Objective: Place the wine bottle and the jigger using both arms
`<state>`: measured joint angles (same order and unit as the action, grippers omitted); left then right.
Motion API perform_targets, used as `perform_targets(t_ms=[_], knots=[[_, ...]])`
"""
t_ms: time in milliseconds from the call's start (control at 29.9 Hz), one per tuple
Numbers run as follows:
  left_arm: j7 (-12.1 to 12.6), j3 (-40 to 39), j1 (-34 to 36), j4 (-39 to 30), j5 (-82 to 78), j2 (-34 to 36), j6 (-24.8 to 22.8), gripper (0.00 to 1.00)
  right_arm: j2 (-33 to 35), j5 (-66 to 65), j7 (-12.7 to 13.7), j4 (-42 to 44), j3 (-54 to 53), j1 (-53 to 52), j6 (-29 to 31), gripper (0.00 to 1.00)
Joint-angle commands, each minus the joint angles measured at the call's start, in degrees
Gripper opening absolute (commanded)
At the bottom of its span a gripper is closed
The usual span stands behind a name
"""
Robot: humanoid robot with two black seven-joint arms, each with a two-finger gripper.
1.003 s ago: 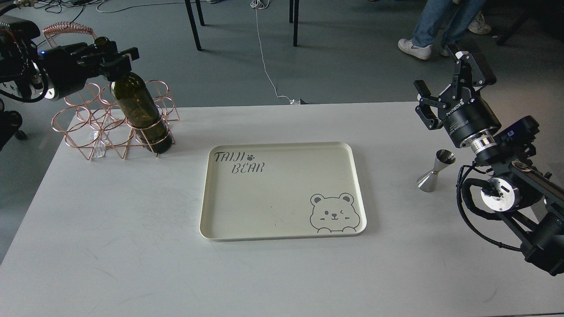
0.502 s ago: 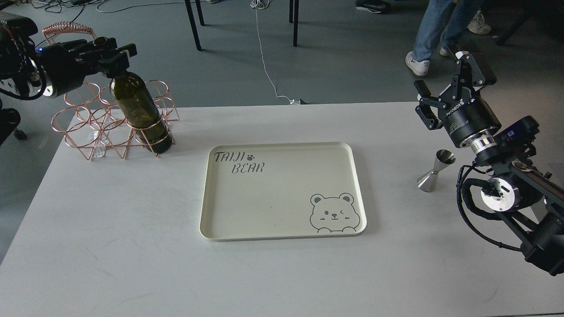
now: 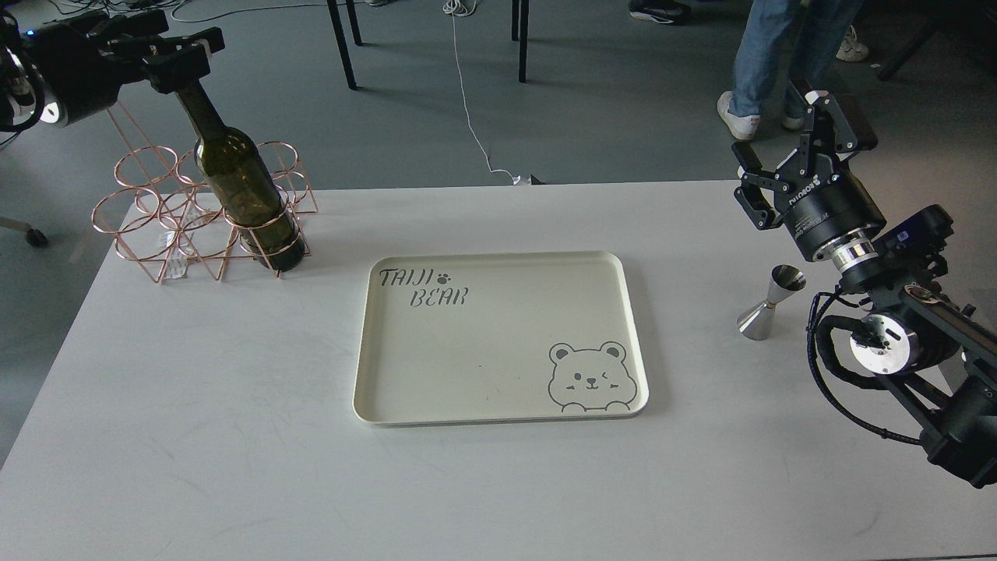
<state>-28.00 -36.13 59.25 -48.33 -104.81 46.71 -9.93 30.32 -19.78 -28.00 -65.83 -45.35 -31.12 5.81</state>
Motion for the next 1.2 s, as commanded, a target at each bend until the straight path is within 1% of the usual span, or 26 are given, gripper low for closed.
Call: perform_targets(t_ms=[0, 33, 100, 201, 334, 468, 602, 769, 903, 1003, 1037, 1104, 1170], knots=[[0.0, -0.1, 3.8, -1.4, 4.2, 1.1, -0.2, 0.95, 0.0, 0.0, 0.0, 0.0, 0.0, -0.1, 0.1, 0.99], [0.0, -0.1, 4.9, -2.5, 6.2, 1.8, -0.2, 0.97, 0.0, 0.0, 0.0, 0.0, 0.0, -0.1, 0.0, 0.99], [0.0, -0.3, 6.1, -5.0, 11.3, 2.9, -0.1, 0.98, -0.3, 0.0, 0.0, 0.0, -0.4, -0.1, 0.0, 0.99], [0.0, -0.8, 6.2, -9.9, 23.6, 3.0, 0.2, 0.98, -0.5, 0.1, 0.0, 0.0, -0.6, -0.1, 0.0, 0.99], [0.0, -0.9, 5.9, -16.0, 44.3, 2.6, 0.4, 0.98, -0.9, 0.2, 0.0, 0.0, -0.8, -0.1, 0.1, 0.99], [0.0, -0.7, 3.7, -18.7, 60.0, 1.1, 1.7, 0.98, -1.1, 0.3, 0.0, -0.2, -0.8, -0.2, 0.0, 0.99], [0.0, -2.2, -3.2, -20.8, 66.5, -0.6, 2.2, 0.98, -1.1, 0.2, 0.0, 0.4, -0.8, -0.3, -0.2, 0.99], [0.0, -11.5, -14.8, -24.1, 67.6, -5.9, 2.5, 0.98, -1.1, 0.3, 0.0, 0.8, -0.7, -0.5, 0.0, 0.99], [0.0, -19.2, -23.6, -26.0, 67.7, -12.3, 2.0, 0.98, -1.1, 0.4, 0.0, 0.8, -0.6, -0.3, -0.1, 0.99], [2.1, -22.6, -29.0, -26.7, 67.7, -16.6, 2.0, 0.98, -1.1, 0.4, 0.0, 0.7, -0.6, -0.2, -0.1, 0.99], [2.5, -23.3, -30.8, -26.7, 67.6, -17.8, 1.9, 0.98, -1.1, 0.4, 0.0, 0.7, -0.7, -0.1, -0.1, 0.99], [2.5, -23.8, -33.7, -26.8, 67.4, -19.5, 1.8, 0.98, -1.6, 0.4, 0.0, 0.8, -0.7, -0.1, -0.2, 0.99], [2.5, -24.2, -36.2, -26.7, 67.2, -20.9, 0.0, 0.98, -2.2, 0.4, 0.0, 0.8, -0.6, 0.7, -0.2, 0.99]])
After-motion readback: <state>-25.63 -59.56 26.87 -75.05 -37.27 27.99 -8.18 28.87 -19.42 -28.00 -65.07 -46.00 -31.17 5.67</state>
